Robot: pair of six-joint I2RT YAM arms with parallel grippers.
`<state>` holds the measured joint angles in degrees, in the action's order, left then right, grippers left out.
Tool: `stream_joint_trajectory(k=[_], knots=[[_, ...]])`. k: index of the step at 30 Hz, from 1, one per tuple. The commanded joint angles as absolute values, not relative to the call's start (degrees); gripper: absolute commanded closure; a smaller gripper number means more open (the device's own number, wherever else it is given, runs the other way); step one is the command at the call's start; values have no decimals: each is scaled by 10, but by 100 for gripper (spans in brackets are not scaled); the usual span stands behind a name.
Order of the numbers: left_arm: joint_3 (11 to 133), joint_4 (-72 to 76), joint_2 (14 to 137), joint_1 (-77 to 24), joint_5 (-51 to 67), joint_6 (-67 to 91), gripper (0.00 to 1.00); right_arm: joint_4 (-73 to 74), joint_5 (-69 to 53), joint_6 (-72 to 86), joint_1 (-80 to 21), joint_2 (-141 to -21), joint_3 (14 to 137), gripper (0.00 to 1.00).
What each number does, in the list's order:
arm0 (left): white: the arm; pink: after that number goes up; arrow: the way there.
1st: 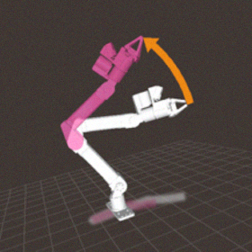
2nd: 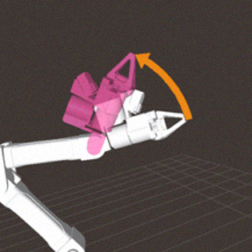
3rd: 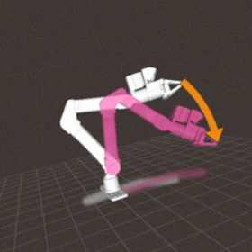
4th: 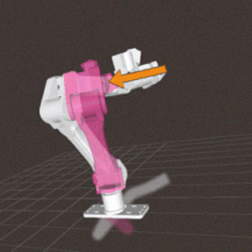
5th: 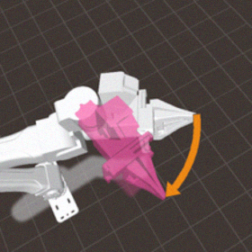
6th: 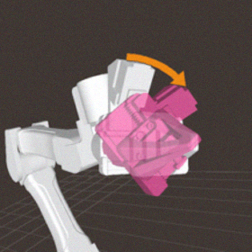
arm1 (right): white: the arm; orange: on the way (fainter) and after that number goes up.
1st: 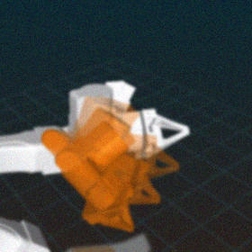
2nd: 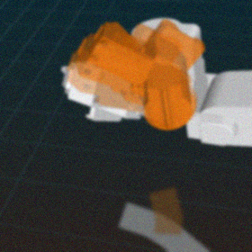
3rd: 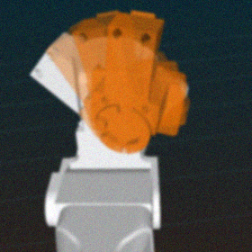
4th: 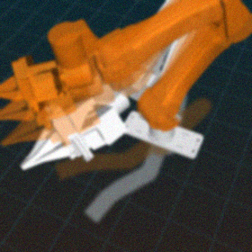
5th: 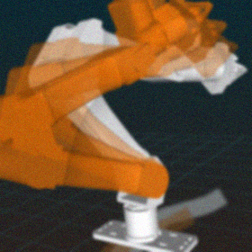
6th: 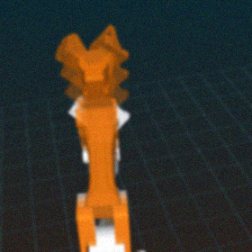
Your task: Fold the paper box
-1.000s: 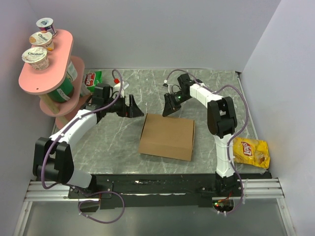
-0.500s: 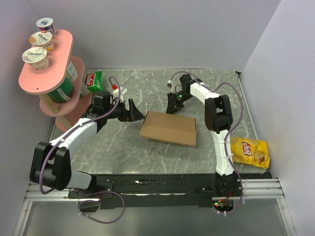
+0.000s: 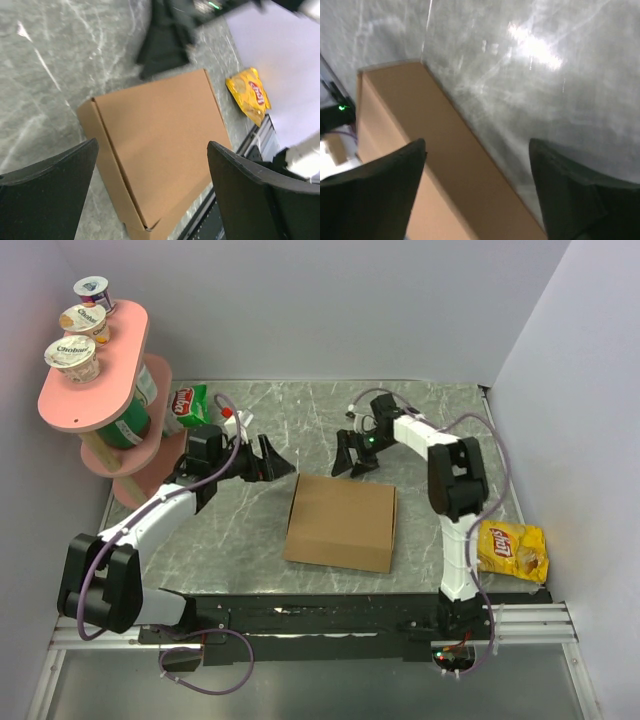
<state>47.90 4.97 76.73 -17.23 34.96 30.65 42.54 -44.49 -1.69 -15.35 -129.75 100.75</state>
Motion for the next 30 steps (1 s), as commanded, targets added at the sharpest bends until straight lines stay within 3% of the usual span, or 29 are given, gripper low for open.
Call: stream_joint_trajectory(k=[1, 6, 10, 14, 19, 25, 30], knots=[[474, 87, 758, -156, 347, 317, 4, 268, -378, 71, -114, -1112, 870, 5], [445, 111, 771, -156, 358, 332, 4, 142, -336, 92, -79, -936, 679, 3], [431, 122, 770, -156, 375, 338, 4, 182, -437, -25, -81, -896, 642, 0], [447, 57, 755, -156, 382, 311, 4, 319, -466, -91, -93, -964, 742, 0], [454, -13, 721, -149, 381, 286, 4, 458, -417, -130, -143, -1119, 927, 2], [431, -40, 650, -115, 379, 293, 4, 512, -463, -175, -183, -1200, 975, 2], [430, -62, 626, -103, 381, 284, 4, 516, -459, -167, -211, -1221, 940, 10]])
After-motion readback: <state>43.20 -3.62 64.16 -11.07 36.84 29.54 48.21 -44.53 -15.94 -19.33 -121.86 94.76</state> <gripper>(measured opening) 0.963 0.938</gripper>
